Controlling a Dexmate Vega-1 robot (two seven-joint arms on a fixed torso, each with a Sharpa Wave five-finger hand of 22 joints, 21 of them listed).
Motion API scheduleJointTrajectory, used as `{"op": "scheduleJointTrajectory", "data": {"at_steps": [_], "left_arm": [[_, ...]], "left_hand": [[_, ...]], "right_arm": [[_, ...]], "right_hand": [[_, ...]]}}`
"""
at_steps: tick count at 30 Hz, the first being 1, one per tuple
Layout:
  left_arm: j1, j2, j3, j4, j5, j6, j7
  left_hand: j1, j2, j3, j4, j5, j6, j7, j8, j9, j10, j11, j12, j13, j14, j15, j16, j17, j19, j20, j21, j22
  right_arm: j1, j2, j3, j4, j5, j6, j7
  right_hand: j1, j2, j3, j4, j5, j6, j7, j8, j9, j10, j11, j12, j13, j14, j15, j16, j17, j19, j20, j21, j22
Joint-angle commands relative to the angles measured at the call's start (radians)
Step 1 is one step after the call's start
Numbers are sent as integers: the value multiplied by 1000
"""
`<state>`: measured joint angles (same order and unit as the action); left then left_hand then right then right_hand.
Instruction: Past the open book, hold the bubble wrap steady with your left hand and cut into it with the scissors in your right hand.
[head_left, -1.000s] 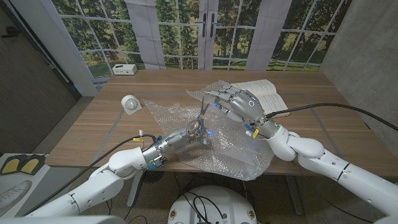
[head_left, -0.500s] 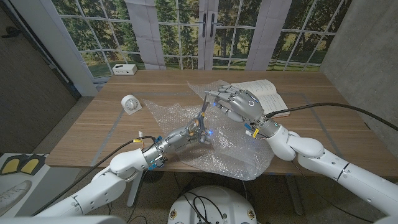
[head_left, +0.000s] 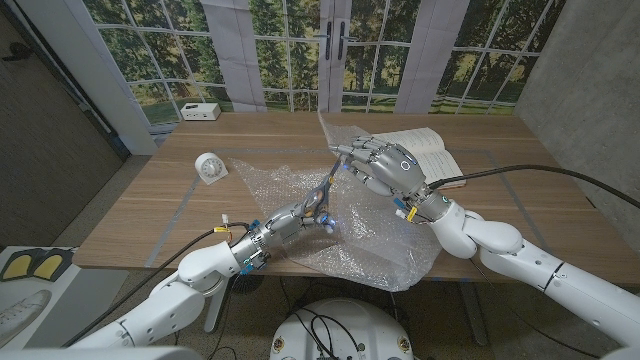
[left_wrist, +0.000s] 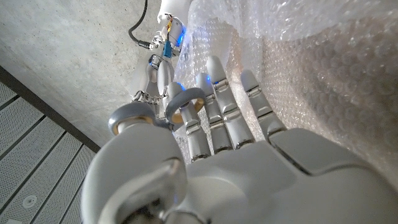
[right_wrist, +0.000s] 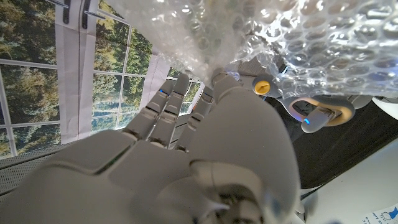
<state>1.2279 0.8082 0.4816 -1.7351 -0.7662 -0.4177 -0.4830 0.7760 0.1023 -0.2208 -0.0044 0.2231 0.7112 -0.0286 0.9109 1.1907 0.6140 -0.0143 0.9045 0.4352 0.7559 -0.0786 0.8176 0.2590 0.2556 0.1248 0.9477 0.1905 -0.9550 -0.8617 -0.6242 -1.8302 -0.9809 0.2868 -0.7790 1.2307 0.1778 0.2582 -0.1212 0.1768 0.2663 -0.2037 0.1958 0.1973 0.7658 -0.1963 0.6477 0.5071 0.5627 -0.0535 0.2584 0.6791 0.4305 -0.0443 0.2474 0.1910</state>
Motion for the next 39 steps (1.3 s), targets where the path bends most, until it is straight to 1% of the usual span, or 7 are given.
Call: {"op": "scheduleJointTrajectory", "data": {"at_steps": [1,12,14,17,25,34,39], "left_arm": [[19,-11,-12,-6,-15,6,20],[33,-10,-15,-9,62,-27,67],[35,-4,-16,-14,94,-39,82],[37,5,-15,-23,121,-45,94],[39,28,-10,-39,147,-49,98],[53,32,-12,-45,126,-52,108],[54,30,-11,-44,112,-51,105]], "left_hand": [[21,19,17,-7,-11,-38,0,7,1,62,-113,10,56,-31,-75,12,54,-11,13,-17,1],[0,-2,16,-11,-23,-70,-10,1,-32,-5,-114,41,153,-93,-49,49,151,-25,21,-37,4],[-9,-20,6,-11,-25,-83,-12,-4,-39,-28,-112,45,174,-111,-48,43,160,-25,22,-40,4],[-35,-77,-28,-11,-24,-88,-17,-10,-55,-49,-115,57,206,-118,-43,38,171,-21,25,-44,5],[-67,-134,-69,-4,-3,-119,-7,-18,-61,-81,-108,67,246,-140,-42,27,187,-20,36,-52,7],[-88,-142,-84,9,17,-107,-2,-15,-70,-68,-98,85,269,-114,-38,36,198,-9,37,-52,9],[-94,-122,-82,20,34,-72,3,-1,-77,-31,-100,111,294,-78,-45,53,213,11,27,-48,12]], "right_arm": [[-12,-6,8,-17,-6,-8,0],[-24,-12,19,-31,-4,-19,3],[-28,-11,23,-31,8,-19,8],[-31,-9,26,-27,16,-23,12],[-33,-9,32,-23,19,-30,16],[-50,-30,34,-47,1,-18,2],[-57,-35,32,-60,-9,-7,-3]], "right_hand": [[8,0,-2,4,5,9,-2,0,5,4,-7,3,3,8,-187,-6,4,-3,-9,-1,-1],[7,0,-2,4,5,10,-2,0,5,4,-7,5,2,9,-187,-9,6,-1,-8,-2,-1],[7,0,-2,4,5,10,-2,0,5,4,-7,5,2,9,-187,-10,6,-1,-8,-2,-1],[7,0,-2,4,5,10,-2,0,5,5,-7,6,2,9,-187,-10,7,-1,-9,-2,-2],[7,0,-2,4,5,12,-2,0,5,3,-7,7,1,12,-187,-11,9,0,-9,-3,-2],[7,0,-2,5,5,13,-2,0,5,3,-7,8,1,13,-187,-12,11,1,-9,-3,-2],[7,1,-1,5,6,15,-2,1,6,2,-7,8,1,13,-187,-13,12,-1,-11,-4,-2]]}}
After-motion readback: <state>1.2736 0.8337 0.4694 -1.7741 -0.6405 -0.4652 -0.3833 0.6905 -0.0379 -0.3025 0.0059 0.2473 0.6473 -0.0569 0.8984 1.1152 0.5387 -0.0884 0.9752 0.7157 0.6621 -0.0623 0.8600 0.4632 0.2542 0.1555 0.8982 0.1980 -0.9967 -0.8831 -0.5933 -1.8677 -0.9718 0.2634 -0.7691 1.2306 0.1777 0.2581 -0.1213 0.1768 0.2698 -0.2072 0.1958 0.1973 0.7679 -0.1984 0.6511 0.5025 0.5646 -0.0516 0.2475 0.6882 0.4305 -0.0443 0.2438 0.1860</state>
